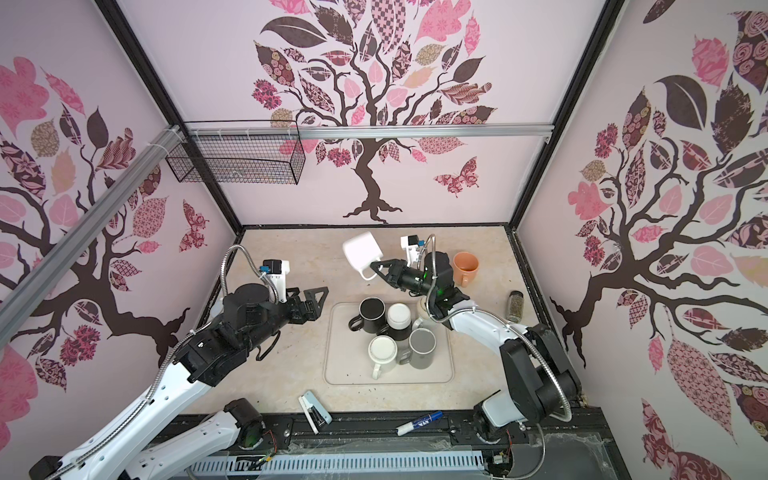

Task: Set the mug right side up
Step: 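Open the left gripper while the right gripper carries the white mug away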

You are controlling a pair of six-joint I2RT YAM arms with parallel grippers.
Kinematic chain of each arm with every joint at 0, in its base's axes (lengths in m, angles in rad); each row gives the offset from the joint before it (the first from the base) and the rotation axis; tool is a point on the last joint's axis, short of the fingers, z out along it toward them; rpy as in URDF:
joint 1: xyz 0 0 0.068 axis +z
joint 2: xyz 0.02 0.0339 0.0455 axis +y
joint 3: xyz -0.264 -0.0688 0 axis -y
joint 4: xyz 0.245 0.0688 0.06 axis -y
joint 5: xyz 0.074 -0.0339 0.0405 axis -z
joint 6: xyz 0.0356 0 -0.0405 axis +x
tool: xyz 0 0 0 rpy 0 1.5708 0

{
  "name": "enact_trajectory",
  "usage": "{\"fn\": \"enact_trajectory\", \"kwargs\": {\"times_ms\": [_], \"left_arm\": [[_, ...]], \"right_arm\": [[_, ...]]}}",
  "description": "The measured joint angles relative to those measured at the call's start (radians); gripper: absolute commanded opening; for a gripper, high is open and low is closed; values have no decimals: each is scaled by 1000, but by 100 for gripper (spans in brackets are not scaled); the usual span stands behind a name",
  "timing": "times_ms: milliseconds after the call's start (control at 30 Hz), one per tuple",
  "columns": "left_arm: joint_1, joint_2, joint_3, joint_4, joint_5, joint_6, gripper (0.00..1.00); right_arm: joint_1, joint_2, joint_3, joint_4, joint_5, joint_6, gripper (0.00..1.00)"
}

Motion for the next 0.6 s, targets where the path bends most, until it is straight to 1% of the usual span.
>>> {"fn": "enact_trajectory", "kwargs": {"times_ms": [133,333,433,600], "left_arm": [[0,-29,-18,0,15,5,94],[0,-35,-18,11,57,19,92],[0,-27,-20,16,78,23,91],[0,-26,-24,18,94,23,90]], "right_arm": [[-20,-45,32,-207,212,-187,0],[-22,-48,132,-421,481,-435,0],[-27,-29,182,-472,589,-529,0],[-59,62,269,-539,694,-634,0]]}}
